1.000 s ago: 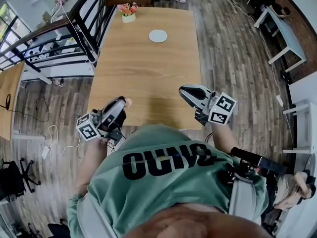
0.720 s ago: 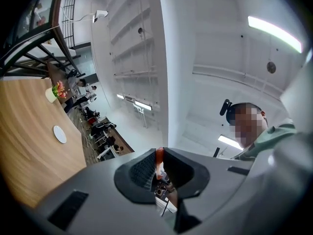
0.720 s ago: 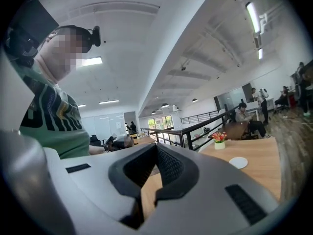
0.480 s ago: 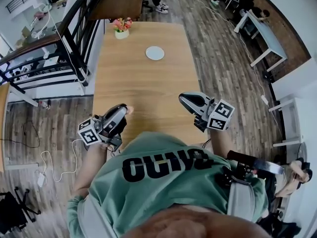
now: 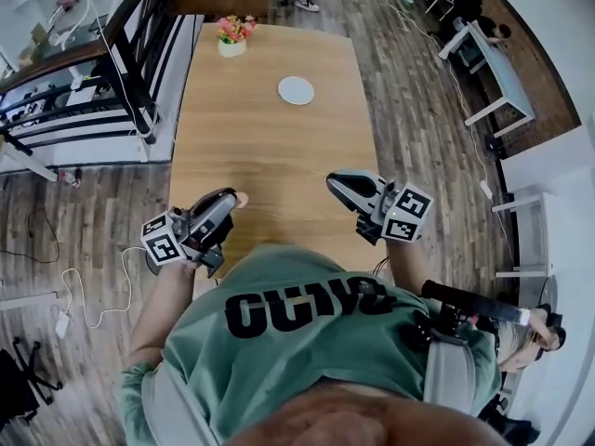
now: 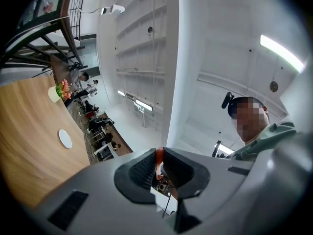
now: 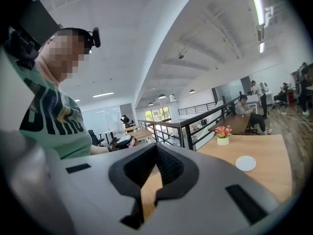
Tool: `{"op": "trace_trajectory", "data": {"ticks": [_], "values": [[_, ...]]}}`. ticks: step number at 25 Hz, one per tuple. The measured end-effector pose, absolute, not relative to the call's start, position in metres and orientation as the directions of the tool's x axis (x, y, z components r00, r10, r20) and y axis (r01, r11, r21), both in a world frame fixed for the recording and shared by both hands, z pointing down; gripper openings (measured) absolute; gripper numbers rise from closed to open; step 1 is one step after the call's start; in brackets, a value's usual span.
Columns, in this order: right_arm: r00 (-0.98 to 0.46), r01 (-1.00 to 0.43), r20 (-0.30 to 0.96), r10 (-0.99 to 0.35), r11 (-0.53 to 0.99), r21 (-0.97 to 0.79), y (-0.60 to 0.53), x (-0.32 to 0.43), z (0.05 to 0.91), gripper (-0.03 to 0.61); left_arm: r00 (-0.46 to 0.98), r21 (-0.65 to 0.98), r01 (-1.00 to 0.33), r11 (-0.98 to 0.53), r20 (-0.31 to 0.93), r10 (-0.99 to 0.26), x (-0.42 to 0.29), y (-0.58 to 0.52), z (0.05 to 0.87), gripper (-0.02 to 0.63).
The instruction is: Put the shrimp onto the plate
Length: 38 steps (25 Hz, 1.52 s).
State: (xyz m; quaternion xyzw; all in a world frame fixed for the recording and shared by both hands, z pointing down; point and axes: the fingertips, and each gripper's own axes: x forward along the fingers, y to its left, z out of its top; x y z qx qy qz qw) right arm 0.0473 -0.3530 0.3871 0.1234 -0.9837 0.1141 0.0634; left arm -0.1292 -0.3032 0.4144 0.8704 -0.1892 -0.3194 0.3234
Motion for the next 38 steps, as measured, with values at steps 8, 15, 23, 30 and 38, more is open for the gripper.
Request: {"op": "trace_trajectory", "data": {"ticks": [8, 15, 23, 30, 38], "values": [[-0.986, -0.145, 0.109, -0.124, 0.966, -0.213, -0.393, 0.104, 0.395, 0.008, 0.645, 0.697, -0.236, -0.677, -0.409, -0.645, -0.074, -0.319, 0.409, 0.048], [-0.986, -0.164, 0.048, -0.158, 0.958, -0.237, -0.434, 0.14, 0.403, 0.007, 0.663, 0.709, -0.261, -0.655, -0.362, -0.656, -0.039, -0.352, 0.405, 0.048], [-0.972, -0.237, 0.057, -0.23, 0.939, -0.251, -0.439, 0.151, 0.41, 0.008, 0.687, 0.682, -0.267, -0.68, -0.361, -0.631, -0.047, -0.372, 0.397, 0.047], [-0.954, -0.3, 0.076, -0.291, 0.932, -0.203, -0.454, 0.149, 0.396, 0.008, 0.69, 0.67, -0.276, -0.689, -0.36, -0.627, -0.065, -0.397, 0.396, 0.048], [-0.933, -0.359, 0.078, -0.351, 0.919, -0.16, -0.494, 0.153, 0.389, 0.008, 0.688, 0.636, -0.344, -0.691, -0.33, -0.646, -0.072, -0.438, 0.394, 0.048]]}}
